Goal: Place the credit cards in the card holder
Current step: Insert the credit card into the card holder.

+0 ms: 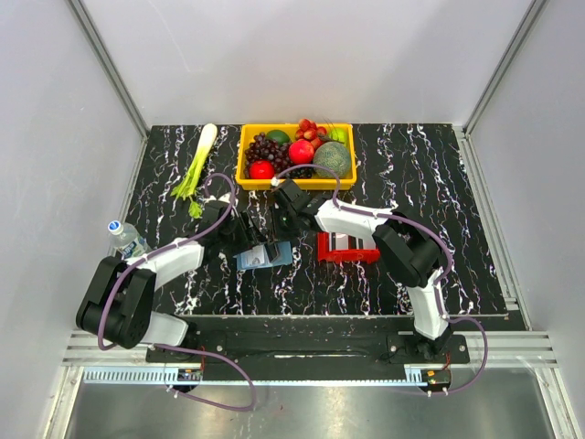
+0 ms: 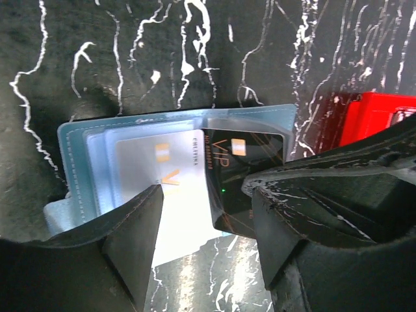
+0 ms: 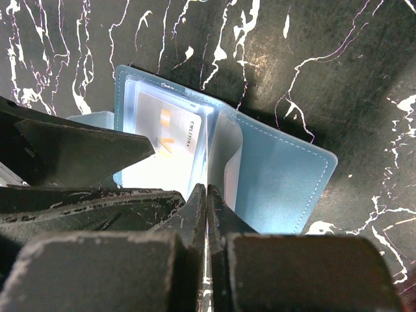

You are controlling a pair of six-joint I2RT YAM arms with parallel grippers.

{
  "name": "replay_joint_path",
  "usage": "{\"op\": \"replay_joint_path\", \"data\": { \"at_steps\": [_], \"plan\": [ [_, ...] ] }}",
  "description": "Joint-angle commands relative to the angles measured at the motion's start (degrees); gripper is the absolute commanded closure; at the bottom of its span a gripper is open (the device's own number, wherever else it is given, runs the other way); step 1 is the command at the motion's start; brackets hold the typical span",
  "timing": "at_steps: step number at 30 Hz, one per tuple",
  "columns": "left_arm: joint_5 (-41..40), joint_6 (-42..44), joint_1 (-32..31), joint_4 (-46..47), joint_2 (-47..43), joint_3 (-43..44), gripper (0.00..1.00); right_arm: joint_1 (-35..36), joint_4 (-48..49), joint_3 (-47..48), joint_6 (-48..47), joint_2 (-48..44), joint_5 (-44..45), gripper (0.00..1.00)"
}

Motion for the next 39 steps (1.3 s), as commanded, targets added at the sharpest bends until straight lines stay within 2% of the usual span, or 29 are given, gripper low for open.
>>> {"op": "replay_joint_path", "data": {
  "at_steps": [1, 5, 11, 13, 39],
  "plan": [
    [3.91, -1.96, -0.21, 5.71, 0.08, -0.78, 0.39, -0.2, 1.21, -0.38, 0.43, -2.02, -0.4, 1.0],
    [3.39, -2.05, -0.21, 5.36, 0.17, -0.6, 0.4, -0.2, 1.22, -0.56, 0.6, -2.2, 0.13, 1.0],
    [-7.85, 2.77, -0.21, -6.05, -3.96, 2.65, 0.39, -0.2, 1.13, -0.21, 0.52, -2.11, -0.04, 1.0],
    [-9.09, 3.4, -0.12, -7.73, -4.4, 3.26, 0.38, -0.2, 1.13, -0.29, 0.52, -2.2, 0.04, 1.0],
    [-2.51, 1.46, -1.17, -3.34, 5.35, 3.27, 0.39, -0.2, 1.04, -0.21, 0.25, -2.11, -0.39, 1.0]
  ]
}}
